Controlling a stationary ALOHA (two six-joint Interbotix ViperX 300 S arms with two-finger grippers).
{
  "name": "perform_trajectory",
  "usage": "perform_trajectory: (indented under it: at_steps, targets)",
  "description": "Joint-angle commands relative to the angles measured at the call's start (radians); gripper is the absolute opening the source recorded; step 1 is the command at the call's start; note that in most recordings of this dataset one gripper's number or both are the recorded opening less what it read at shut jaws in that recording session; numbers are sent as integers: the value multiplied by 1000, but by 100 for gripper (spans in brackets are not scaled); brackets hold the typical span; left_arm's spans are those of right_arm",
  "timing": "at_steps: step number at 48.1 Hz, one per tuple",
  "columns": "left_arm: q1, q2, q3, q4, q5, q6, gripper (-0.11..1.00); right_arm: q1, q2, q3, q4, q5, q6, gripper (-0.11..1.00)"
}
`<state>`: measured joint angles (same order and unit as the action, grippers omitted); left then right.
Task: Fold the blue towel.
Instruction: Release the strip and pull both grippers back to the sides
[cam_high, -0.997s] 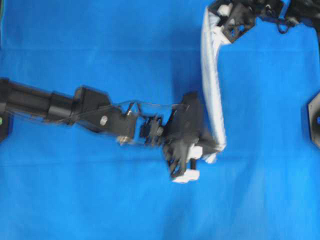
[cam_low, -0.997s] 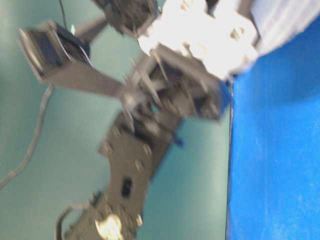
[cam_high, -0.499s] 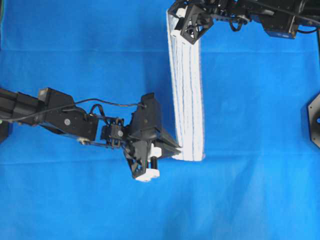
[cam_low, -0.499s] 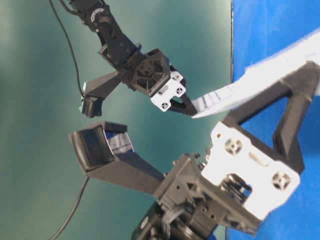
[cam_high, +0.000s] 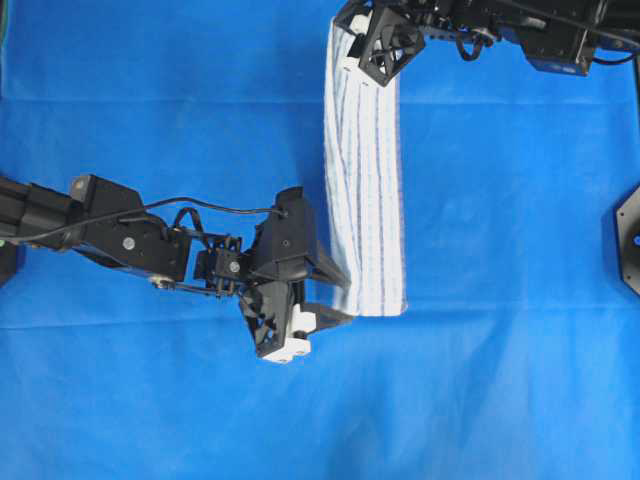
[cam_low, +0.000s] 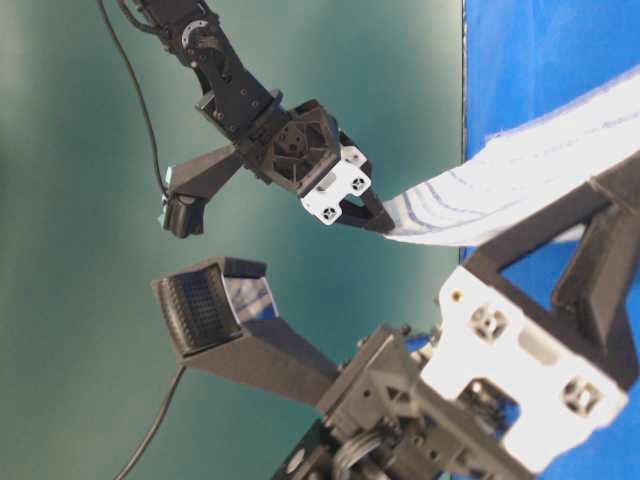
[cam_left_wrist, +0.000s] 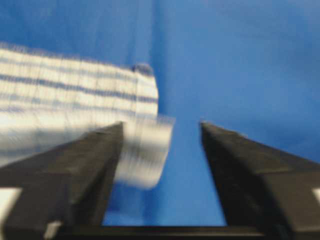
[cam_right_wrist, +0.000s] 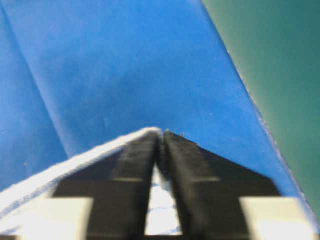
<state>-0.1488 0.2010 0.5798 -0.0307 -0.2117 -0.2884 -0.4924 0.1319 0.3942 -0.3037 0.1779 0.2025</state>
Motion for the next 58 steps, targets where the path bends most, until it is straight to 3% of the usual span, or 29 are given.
perform_trajectory:
  at_steps: [1, 5, 8, 15, 26, 39, 48, 58]
  targets:
    - [2, -67, -2, 0, 46, 3, 62, 9, -52, -21, -2, 8, 0, 36]
    - [9, -120, 14, 2, 132, 8, 71, 12, -80, -17, -2, 32, 0, 59]
    - [18, -169, 29, 3, 198, 9, 70, 15, -106, -11, -2, 61, 0, 66]
    - [43, -302, 92, 5, 282, 26, 70, 32, -173, 26, -2, 92, 3, 58]
    - [120, -495, 236, 5, 189, 91, 70, 87, -318, 140, -2, 74, 8, 59]
    - [219, -715, 414, 5, -8, 167, 70, 146, -526, 342, 11, -87, 20, 59]
    - [272, -865, 509, 5, -43, 221, 70, 175, -681, 477, 31, -176, 20, 59]
    - [314, -980, 581, 5, -51, 224, 70, 206, -782, 595, 49, -291, 20, 59]
